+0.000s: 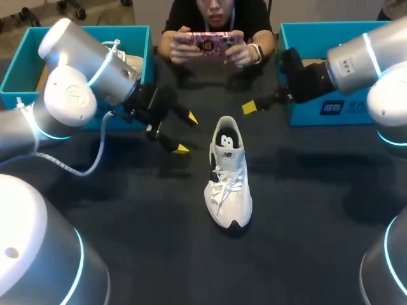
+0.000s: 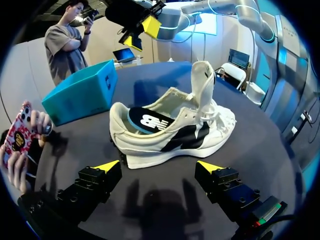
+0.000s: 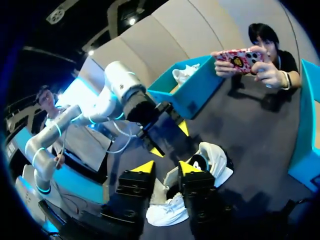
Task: Take the shoe out of the shoebox, open the shoe tongue, remove and reinsert the insole, then place the shoe into the shoebox
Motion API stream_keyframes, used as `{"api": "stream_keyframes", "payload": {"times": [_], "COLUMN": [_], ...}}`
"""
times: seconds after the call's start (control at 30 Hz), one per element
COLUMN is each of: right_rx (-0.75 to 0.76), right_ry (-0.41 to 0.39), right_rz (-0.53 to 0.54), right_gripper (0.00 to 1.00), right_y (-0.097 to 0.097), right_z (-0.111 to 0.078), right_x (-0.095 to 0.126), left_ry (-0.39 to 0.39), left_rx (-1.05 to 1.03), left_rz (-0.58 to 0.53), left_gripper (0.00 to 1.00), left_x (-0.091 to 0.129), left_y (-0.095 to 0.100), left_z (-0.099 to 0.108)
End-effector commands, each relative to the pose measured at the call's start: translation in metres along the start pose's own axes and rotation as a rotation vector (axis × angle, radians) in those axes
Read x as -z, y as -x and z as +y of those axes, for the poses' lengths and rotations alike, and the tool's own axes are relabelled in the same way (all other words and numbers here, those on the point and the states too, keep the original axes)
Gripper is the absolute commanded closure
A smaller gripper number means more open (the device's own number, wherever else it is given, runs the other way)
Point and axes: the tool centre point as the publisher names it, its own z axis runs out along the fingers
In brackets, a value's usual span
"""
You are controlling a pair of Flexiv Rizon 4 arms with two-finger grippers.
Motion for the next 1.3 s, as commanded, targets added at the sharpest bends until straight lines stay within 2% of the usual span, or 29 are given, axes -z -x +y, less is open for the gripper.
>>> {"api": "stream_keyframes", "payload": {"times": [0.03, 0.1, 0.4, 0.57, 0.8, 0.87, 0.93, 1.07, 1.3], "right_rx": [-0.028, -0.04, -0.108, -0.105, -0.11, -0.113, -0.105, -0.105, -0.105], "right_ry": [-0.007, -0.014, -0.14, -0.144, -0.216, -0.21, -0.184, -0.184, -0.184], "right_rz": [-0.153, -0.176, -0.345, -0.407, -0.545, -0.579, -0.583, -0.583, -0.583], "right_gripper": [1.0, 1.0, 1.0, 1.0, 1.0, 1.0, 1.0, 1.0, 1.0], "right_y": [-0.009, -0.009, -0.016, -0.018, -0.03, -0.035, -0.038, -0.038, -0.038], "right_z": [-0.005, -0.005, 0.001, 0.002, 0.002, 0.001, -0.001, -0.001, -0.001], "right_x": [0.007, 0.008, 0.009, 0.005, -0.013, -0.018, -0.021, -0.021, -0.021], "left_ry": [-0.003, -0.004, 0.012, 0.017, 0.028, 0.025, 0.026, 0.028, 0.056], "left_rx": [-0.015, -0.02, -0.039, -0.049, -0.049, -0.047, -0.046, -0.043, -0.058], "left_rz": [-0.013, -0.014, -0.018, -0.026, -0.043, -0.05, -0.059, -0.066, -0.018], "left_gripper": [0.0, 0.0, 0.0, 0.0, 0.0, 0.0, 0.0, 0.0, 0.0], "left_x": [0.015, 0.018, 0.034, 0.044, 0.054, 0.057, 0.059, 0.063, 0.073], "left_y": [-0.004, -0.003, 0.002, 0.004, 0.006, 0.008, 0.009, 0.013, 0.01], "left_z": [-0.007, -0.01, -0.019, -0.021, -0.017, -0.016, -0.016, -0.013, -0.011]}}
